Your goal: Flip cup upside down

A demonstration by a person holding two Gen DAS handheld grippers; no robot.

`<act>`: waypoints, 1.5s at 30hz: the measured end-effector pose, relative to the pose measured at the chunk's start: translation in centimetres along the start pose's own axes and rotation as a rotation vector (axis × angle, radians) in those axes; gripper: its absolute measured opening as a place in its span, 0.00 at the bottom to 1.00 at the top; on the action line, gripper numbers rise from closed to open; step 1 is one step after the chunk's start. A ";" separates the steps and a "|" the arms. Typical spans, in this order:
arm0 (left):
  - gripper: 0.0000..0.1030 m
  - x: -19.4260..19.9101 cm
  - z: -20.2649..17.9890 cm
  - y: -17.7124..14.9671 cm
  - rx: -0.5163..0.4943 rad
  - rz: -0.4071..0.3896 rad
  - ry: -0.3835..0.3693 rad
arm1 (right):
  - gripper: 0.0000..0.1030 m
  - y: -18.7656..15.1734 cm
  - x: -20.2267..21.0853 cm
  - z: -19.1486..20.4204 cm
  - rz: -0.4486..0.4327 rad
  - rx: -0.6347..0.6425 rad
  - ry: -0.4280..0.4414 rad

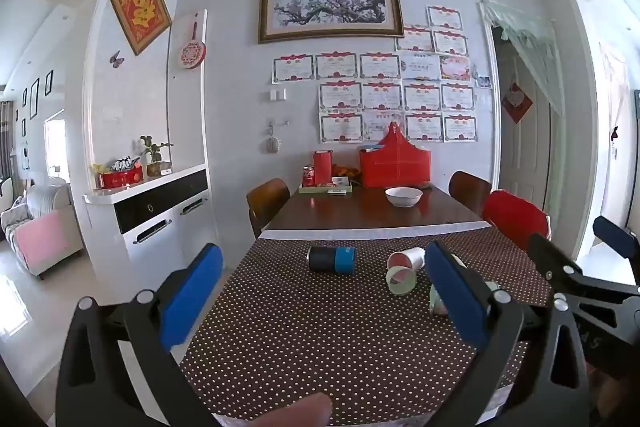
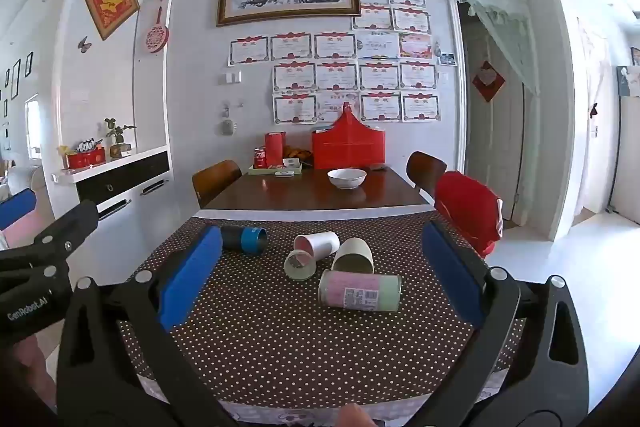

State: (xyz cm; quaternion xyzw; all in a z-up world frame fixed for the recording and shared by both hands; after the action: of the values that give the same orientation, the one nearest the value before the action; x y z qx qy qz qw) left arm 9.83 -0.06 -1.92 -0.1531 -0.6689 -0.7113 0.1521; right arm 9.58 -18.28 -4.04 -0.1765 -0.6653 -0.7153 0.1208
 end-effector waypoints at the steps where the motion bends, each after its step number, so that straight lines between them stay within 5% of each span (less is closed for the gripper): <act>1: 0.96 0.0 0.1 0.0 0.023 0.005 -0.007 | 0.95 0.0 0.0 0.1 0.001 0.001 0.003; 45: 0.96 -1.0 0.5 -0.7 0.008 0.021 -0.015 | 0.95 0.9 0.1 0.6 -0.002 0.009 0.003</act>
State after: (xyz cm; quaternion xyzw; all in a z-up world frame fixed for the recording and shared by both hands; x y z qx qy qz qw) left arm 10.42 0.51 -2.90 -0.1650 -0.6712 -0.7058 0.1553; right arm 9.95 -17.72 -3.15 -0.1743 -0.6685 -0.7127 0.1217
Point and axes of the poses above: each gripper's, at about its wrist camera, not at the fingertips, and x roughly against the way its jaws point, z to its left, y to its top, the point moved 10 cm from there along -x, roughly the way its jaws point, and after that the axes turned 14 degrees about z, right-handed, at the moved point
